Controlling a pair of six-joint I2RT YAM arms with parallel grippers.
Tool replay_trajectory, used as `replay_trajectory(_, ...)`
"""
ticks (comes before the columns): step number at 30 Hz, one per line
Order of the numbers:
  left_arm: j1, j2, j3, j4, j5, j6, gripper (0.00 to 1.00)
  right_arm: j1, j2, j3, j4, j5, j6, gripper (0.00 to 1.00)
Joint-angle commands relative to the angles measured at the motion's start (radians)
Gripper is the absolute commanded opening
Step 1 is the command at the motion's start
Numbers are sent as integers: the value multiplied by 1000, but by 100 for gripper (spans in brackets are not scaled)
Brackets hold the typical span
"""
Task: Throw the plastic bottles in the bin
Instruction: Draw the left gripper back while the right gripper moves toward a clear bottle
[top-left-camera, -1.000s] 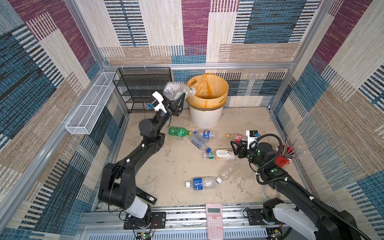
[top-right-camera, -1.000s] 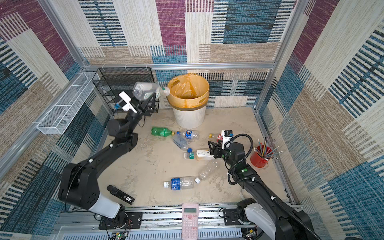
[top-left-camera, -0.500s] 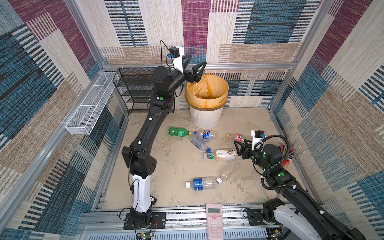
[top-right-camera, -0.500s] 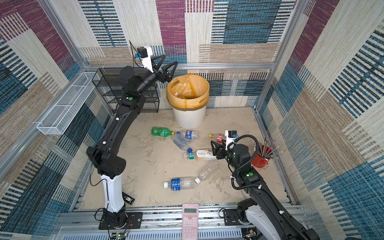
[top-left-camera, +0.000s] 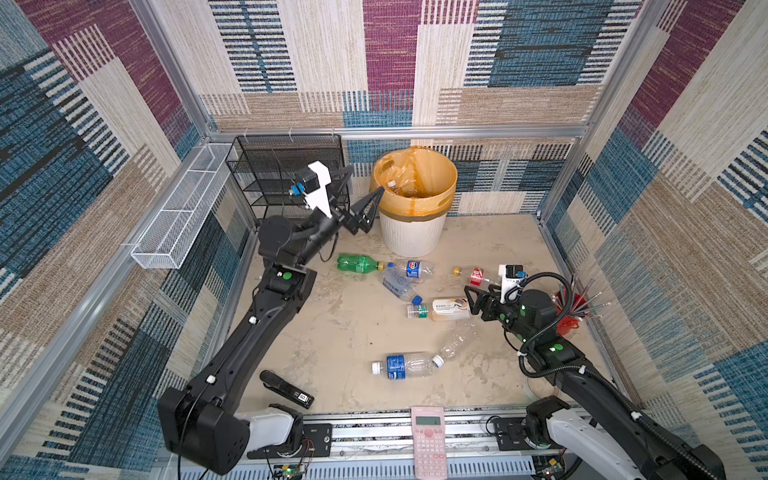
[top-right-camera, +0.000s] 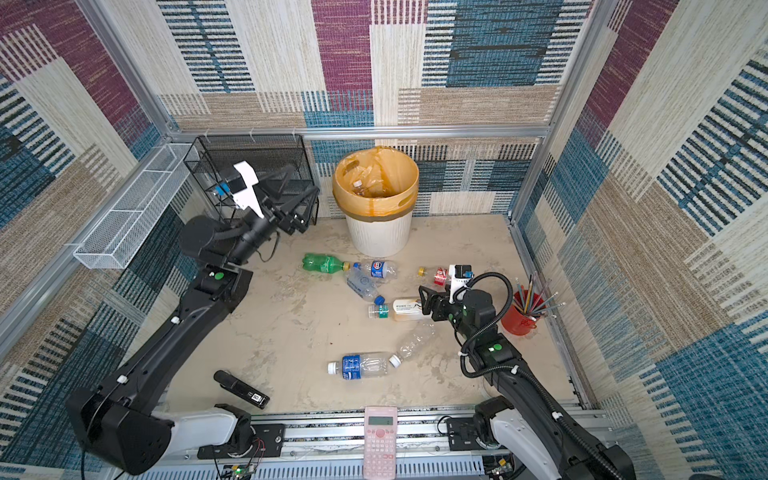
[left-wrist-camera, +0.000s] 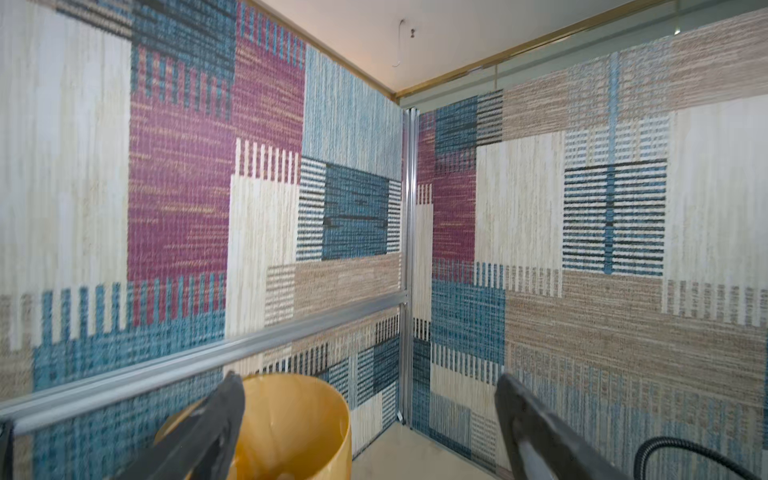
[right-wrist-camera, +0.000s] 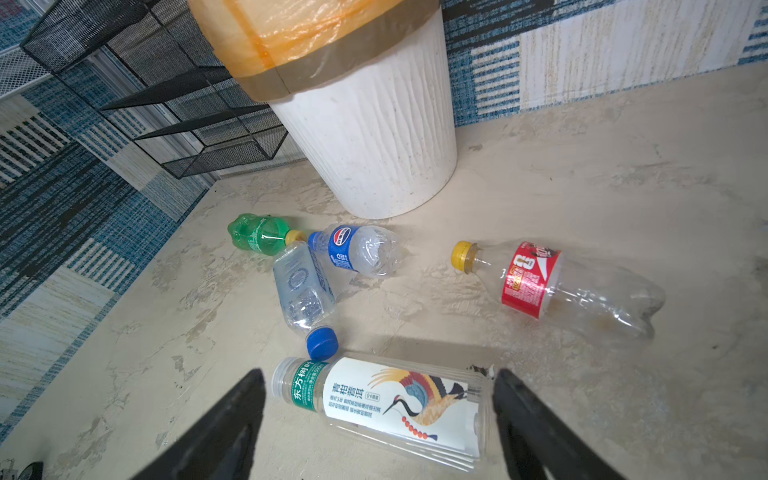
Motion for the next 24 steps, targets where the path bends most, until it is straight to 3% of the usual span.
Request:
replay_trajectory(1, 0, -78, -164, -10, -80, 19, 93, -1, -44, -16, 63, 34, 16, 100)
replay_trajectory(6, 2, -177, -392, -114, -137, -25, 87, -4, -11, 55, -72, 127, 1, 100)
replay_trajectory(11, 1, -280, -567, -178, -209, -84, 85, -4, 78, 145, -233, 120, 56, 88)
replay_trajectory(18, 1, -385, -635, -388, -263, -113, 82, -4, 128, 212, -449, 67, 229, 75)
replay_trajectory(24, 2, -456, -702, -443, -304, -165, 80, -4, 118, 232, -629, -5, 355, 70)
